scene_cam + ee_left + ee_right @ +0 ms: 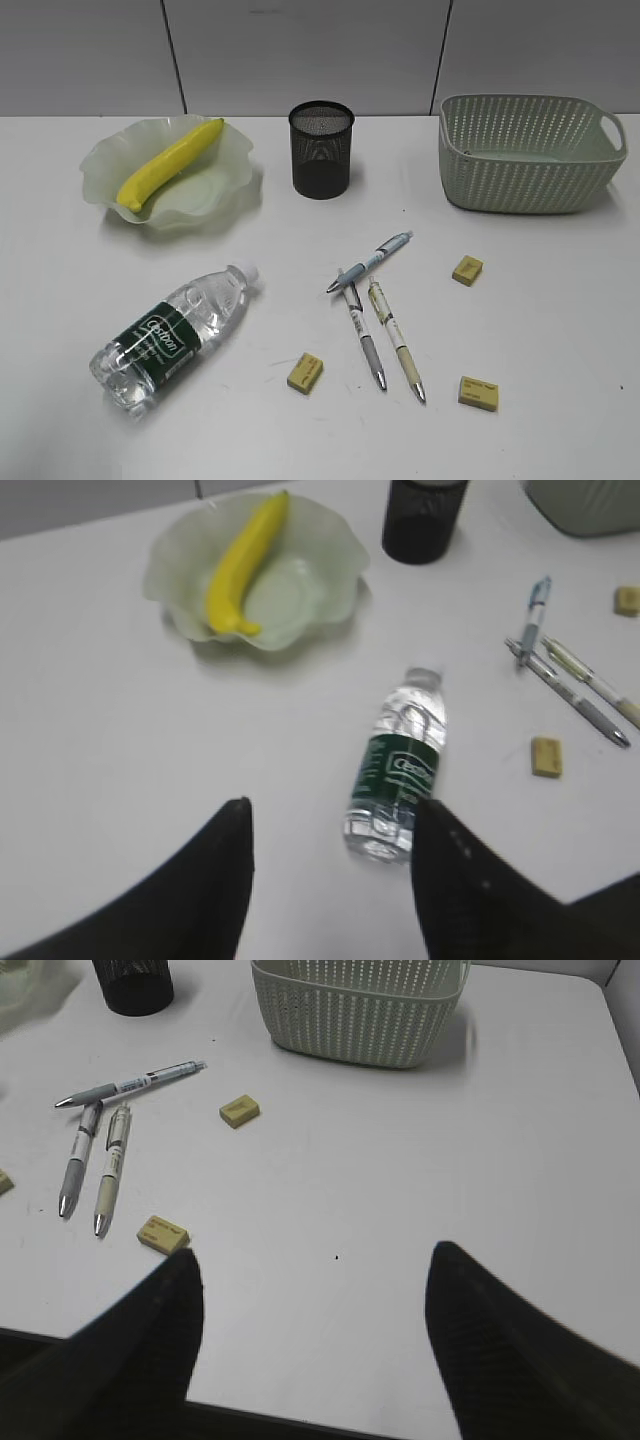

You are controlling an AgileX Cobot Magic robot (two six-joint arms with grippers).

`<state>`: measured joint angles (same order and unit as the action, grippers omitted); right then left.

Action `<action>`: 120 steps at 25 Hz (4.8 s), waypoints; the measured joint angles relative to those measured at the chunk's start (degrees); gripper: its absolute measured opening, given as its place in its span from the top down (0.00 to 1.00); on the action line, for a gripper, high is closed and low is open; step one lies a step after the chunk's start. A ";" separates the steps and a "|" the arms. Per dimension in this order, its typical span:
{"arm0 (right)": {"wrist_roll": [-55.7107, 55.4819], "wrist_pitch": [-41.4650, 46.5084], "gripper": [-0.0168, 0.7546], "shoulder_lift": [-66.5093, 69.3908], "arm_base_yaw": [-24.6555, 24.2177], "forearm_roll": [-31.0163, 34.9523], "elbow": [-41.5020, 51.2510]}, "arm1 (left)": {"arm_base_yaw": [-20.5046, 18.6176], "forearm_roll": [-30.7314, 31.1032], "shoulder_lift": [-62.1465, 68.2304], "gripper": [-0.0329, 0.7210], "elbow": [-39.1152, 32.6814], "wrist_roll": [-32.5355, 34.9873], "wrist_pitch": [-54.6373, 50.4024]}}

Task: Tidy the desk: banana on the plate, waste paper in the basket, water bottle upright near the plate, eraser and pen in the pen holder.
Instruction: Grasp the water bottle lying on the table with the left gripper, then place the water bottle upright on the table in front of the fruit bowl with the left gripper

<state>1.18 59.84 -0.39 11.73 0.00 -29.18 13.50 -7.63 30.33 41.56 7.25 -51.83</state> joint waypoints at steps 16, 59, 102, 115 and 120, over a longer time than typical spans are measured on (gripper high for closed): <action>0.00 0.00 0.27 0.00 0.00 0.00 0.00 | 8.99 -4.02 49.58 0.22 14.76 3.00 1.00; 0.00 -0.06 0.27 0.00 0.00 0.00 0.00 | 16.86 6.22 86.49 0.29 33.77 -4.73 -8.27; 0.00 -0.13 0.27 0.00 0.00 0.00 0.00 | 16.73 -2.55 52.08 0.29 -25.97 -5.00 103.20; 0.00 -0.14 0.27 0.00 0.00 0.00 0.00 | 16.67 0.14 71.34 0.29 -23.96 -5.00 117.43; 0.00 -0.19 0.27 0.00 0.00 0.00 0.00 | 16.61 0.26 75.71 0.29 -20.89 -5.08 117.75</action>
<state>1.18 59.65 -0.39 11.73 0.00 -29.18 30.11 -7.37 106.04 20.67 2.17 65.92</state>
